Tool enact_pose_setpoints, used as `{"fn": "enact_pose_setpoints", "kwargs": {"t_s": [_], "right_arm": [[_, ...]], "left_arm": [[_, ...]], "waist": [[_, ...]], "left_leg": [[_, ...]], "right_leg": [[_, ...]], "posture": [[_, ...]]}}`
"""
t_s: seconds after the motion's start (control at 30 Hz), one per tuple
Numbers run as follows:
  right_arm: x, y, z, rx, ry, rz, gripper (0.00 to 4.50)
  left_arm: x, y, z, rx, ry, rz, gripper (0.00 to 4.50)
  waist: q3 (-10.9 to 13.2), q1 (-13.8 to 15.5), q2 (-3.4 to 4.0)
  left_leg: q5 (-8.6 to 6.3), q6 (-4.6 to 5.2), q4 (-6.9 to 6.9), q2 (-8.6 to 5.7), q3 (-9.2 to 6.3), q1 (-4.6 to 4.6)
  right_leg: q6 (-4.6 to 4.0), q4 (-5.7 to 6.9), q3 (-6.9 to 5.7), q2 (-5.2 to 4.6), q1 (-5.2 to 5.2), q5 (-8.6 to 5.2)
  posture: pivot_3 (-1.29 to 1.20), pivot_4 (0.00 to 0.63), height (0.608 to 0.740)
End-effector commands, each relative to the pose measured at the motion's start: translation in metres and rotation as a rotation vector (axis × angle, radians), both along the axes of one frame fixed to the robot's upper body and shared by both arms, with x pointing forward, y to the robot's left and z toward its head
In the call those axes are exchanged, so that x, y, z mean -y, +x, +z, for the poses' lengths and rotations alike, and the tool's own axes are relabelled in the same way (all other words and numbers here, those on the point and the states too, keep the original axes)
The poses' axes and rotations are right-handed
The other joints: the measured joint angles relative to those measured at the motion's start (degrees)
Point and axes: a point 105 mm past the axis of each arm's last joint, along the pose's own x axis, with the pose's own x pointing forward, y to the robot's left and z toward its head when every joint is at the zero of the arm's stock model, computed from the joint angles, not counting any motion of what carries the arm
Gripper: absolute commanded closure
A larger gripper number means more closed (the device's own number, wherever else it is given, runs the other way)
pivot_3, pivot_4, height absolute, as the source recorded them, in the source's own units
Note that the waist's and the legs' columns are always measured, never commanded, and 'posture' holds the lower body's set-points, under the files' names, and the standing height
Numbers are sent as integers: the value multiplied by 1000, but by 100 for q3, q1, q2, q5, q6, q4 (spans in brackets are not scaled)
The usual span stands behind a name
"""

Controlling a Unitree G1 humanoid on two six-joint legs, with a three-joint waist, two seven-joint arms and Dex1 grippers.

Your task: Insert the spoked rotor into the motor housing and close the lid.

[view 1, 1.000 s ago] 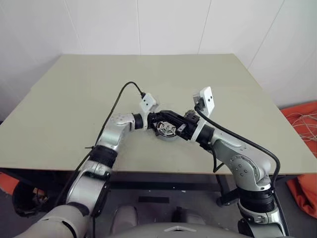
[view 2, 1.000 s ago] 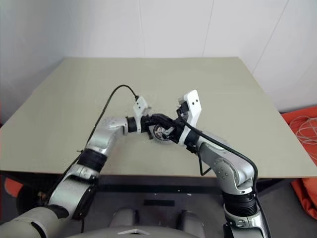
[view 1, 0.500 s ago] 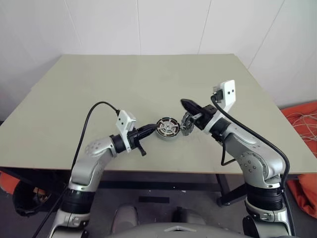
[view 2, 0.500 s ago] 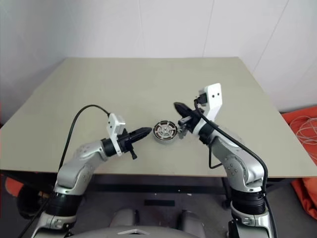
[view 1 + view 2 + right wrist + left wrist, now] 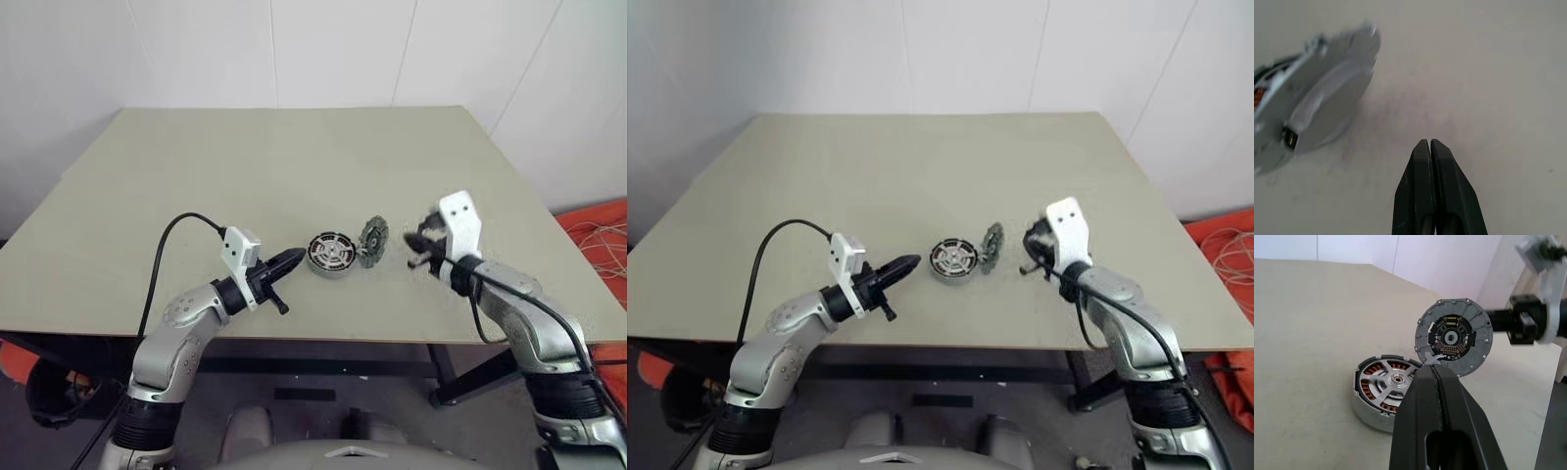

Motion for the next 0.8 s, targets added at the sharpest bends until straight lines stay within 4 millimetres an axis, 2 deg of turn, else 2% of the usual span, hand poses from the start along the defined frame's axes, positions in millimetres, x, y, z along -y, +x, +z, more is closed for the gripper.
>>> {"fn": "enact_pose_setpoints", "kwargs": {"t_s": [0.03,0.33,0.53,0.8], "right_arm": [[-22,-11,16,19,55,130,4479],[-37,-6,24,57,145,116,4479],[-45,8,23,102,162,54,4479],[-69,17,23,119,190,100,4479]], "left_arm": [[1,-2,11,47,-20,-8,4500],[-1,-8,4,14,-15,-35,4500],[0,-9,7,12,-19,-34,4500],[2,-10,10,10,-20,-31,4500]], "waist": [[1,-13,4],[1,-9,4],[0,-28,5],[0,-170,5]], "left_leg": [[0,1,0,0,0,0],[1,0,7,1,1,16],[1,0,7,1,2,15],[2,-3,7,2,1,20]], "right_leg": [[0,0,0,-1,0,0],[0,4,0,-2,12,0],[-2,6,1,-1,10,0],[-3,11,1,0,13,1]], "posture": [[0,0,740],[0,0,740],[0,0,740],[0,0,740]]}}
